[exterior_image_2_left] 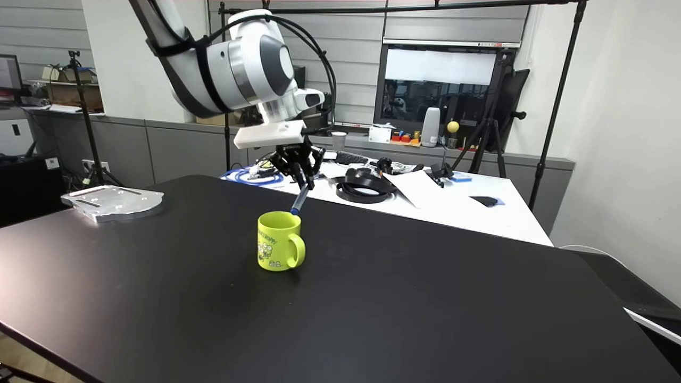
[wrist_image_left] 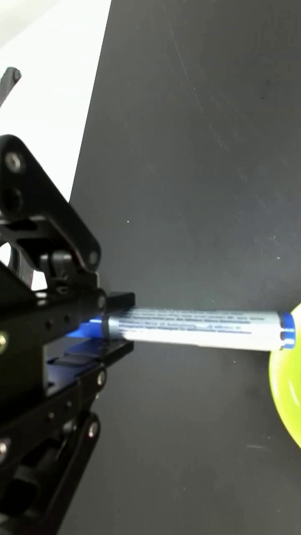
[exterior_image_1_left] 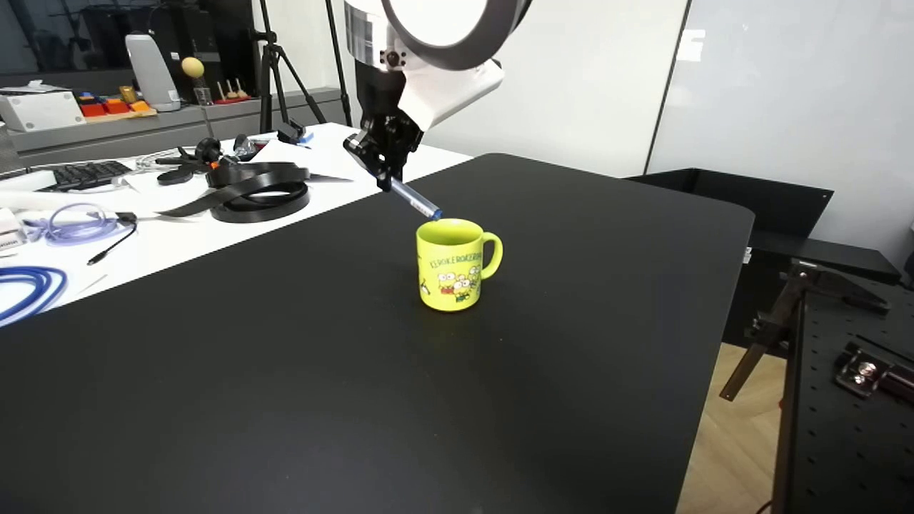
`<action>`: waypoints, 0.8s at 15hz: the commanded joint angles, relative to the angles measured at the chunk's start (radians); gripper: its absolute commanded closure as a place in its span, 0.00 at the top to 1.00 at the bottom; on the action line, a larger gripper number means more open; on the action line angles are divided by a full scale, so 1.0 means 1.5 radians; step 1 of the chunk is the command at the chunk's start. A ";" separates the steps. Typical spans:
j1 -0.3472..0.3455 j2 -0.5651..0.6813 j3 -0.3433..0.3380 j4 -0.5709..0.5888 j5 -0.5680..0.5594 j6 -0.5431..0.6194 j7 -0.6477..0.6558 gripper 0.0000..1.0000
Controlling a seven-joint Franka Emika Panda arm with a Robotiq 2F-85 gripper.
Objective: Put the marker in the cup
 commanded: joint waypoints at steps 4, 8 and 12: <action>0.161 -0.035 -0.176 -0.091 -0.094 0.093 0.141 0.05; 0.268 -0.034 -0.283 -0.119 -0.125 0.121 0.190 0.05; 0.341 -0.001 -0.351 -0.125 -0.109 0.154 0.219 0.05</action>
